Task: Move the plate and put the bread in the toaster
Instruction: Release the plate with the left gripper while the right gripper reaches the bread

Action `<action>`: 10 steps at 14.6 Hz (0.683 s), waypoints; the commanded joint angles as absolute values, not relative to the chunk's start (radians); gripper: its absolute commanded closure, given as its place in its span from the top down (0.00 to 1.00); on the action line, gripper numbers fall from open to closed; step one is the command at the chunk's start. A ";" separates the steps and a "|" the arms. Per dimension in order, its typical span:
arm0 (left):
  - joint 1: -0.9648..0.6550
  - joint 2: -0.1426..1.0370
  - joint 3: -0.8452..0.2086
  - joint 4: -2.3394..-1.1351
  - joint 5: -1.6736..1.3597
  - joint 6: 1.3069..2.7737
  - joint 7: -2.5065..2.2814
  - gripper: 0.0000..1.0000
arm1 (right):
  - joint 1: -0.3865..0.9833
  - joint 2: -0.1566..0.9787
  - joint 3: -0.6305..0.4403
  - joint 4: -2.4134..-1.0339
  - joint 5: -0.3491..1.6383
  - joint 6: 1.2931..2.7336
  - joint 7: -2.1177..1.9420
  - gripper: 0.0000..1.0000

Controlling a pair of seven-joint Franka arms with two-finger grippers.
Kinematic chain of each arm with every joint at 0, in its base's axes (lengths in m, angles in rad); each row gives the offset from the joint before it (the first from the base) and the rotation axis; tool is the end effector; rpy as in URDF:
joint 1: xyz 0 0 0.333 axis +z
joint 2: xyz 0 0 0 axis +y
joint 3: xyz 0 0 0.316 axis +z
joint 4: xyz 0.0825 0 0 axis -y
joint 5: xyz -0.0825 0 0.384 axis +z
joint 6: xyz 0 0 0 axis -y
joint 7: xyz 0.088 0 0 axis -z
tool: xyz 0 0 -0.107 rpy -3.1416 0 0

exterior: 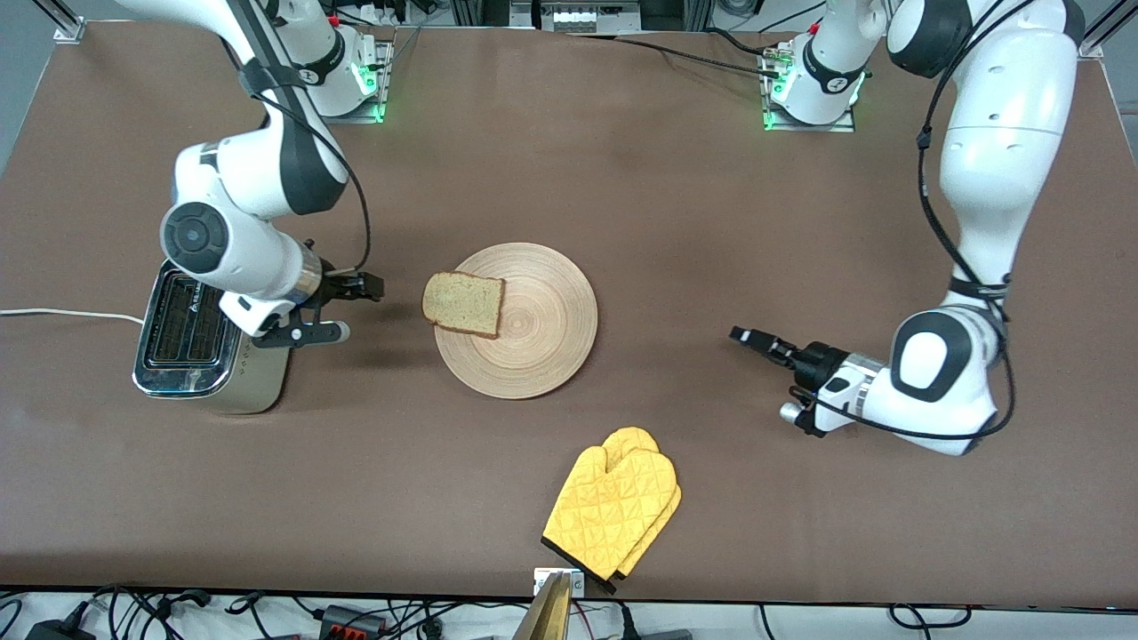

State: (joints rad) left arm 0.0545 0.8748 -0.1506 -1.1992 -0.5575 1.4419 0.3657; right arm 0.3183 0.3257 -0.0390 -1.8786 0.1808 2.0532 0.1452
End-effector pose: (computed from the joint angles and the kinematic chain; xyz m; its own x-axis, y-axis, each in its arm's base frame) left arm 0.6848 -0.1015 0.2483 0.8375 -0.4426 -0.3206 -0.0864 -0.6866 0.7219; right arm 0.5824 0.1783 0.3269 0.9838 0.0480 -0.1729 0.0293 -0.9936 -0.1088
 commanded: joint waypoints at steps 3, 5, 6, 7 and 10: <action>0.100 0.750 -0.155 -1.150 -0.298 1.338 0.250 0.68 | 0.318 0.389 -0.046 -1.905 0.398 2.123 0.150 1.00; 0.103 0.694 -0.156 -1.154 -0.163 1.338 0.239 0.74 | 0.318 0.420 -0.046 -1.905 0.471 2.125 0.150 1.00; 0.101 0.665 -0.156 -1.158 -0.103 1.338 0.239 0.80 | 0.318 0.434 -0.046 -1.907 0.510 2.125 0.150 1.00; 0.098 0.631 -0.156 -1.164 -0.053 1.338 0.235 0.88 | 0.318 0.446 -0.046 -1.907 0.547 2.125 0.147 1.00; 0.103 0.543 -0.155 -1.164 -0.006 1.299 0.221 1.00 | 0.319 0.475 -0.046 -1.914 0.636 2.125 0.138 1.00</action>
State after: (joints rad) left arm 0.1029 0.6217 -0.1524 -1.1352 -0.0474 1.3267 0.2394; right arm 0.3169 0.4675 -0.0447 -1.8997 0.5762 2.1101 0.1453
